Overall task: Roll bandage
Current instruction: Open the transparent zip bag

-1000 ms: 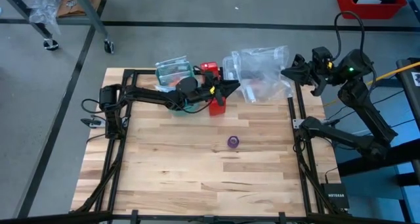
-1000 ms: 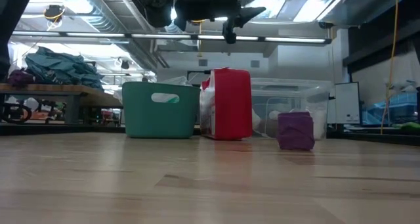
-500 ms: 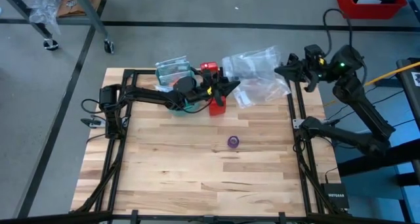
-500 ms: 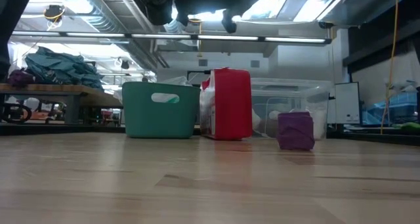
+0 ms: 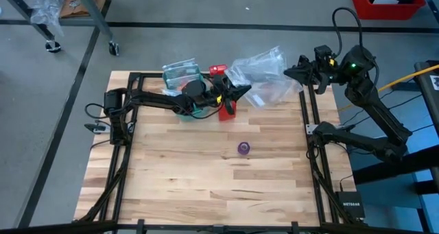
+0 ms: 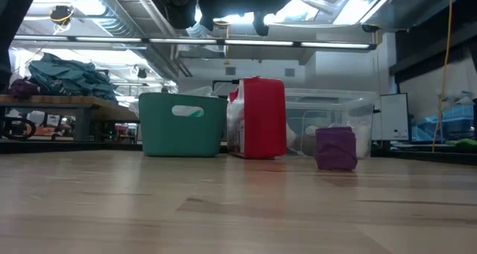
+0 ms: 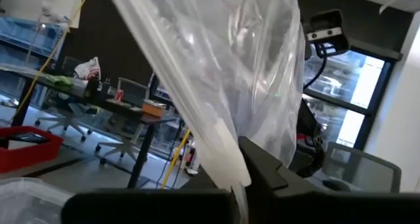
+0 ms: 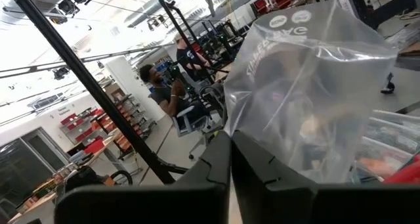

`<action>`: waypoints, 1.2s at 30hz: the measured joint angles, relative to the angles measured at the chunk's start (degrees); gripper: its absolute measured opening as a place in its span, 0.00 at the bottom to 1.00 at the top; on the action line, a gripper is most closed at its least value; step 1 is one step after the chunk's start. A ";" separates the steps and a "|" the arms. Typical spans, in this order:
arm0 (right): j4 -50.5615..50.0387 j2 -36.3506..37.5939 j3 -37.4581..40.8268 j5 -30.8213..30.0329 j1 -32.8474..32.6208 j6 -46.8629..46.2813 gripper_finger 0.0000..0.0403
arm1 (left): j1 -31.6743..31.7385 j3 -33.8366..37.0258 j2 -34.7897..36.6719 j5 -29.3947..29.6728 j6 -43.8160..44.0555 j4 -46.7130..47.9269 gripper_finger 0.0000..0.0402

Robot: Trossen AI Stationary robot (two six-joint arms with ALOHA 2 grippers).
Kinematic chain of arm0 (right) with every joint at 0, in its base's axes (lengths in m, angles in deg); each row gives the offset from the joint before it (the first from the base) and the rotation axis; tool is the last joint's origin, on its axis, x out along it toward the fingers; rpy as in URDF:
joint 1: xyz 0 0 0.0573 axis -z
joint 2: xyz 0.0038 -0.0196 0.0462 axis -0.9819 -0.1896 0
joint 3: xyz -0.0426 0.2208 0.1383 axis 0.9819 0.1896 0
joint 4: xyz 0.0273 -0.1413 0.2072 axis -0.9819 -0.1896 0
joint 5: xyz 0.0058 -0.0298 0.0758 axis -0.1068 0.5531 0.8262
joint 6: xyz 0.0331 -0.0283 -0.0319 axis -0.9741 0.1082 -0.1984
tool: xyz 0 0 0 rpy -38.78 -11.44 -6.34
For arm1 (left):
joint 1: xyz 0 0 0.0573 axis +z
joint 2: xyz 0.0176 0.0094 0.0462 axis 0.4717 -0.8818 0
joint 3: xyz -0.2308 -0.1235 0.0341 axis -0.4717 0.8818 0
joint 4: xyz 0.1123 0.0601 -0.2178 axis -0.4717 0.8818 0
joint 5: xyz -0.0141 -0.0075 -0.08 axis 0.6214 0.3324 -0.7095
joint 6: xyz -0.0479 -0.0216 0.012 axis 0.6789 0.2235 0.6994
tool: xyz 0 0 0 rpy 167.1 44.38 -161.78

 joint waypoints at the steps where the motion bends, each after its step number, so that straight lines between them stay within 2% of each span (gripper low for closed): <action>1: 0.00 -0.03 0.00 0.02 0.00 0.00 0.06 | -0.04 0.00 0.00 0.00 -0.22 0.07 0.00; 7: -0.14 -0.01 0.00 0.11 0.00 0.01 0.17 | -0.09 0.00 0.02 -1.69 -1.75 0.51 0.00; 10: -0.25 -0.01 0.00 0.12 0.00 0.19 0.25 | -0.11 0.00 1.10 -3.60 -3.30 3.92 0.00; 17: -0.31 -0.01 0.00 -2.90 0.07 3.08 0.39 | -0.32 0.00 6.89 -4.30 -10.21 23.06 0.00; 22: -0.25 -0.01 0.00 -3.03 0.07 4.70 0.40 | -0.83 0.00 13.05 -4.31 -18.01 40.18 0.00; 27: 0.13 -0.69 0.00 -2.67 0.02 4.84 0.40 | -0.83 0.02 20.21 -6.28 -21.24 58.16 0.00; 31: 0.20 -3.50 -0.02 -1.78 -1.16 8.41 0.40 | -1.04 0.01 25.18 -8.00 -22.67 67.04 0.00; 36: 2.80 -11.37 -0.04 -2.43 -8.04 13.03 0.40 | -1.54 0.00 29.03 -10.53 -22.66 73.65 0.00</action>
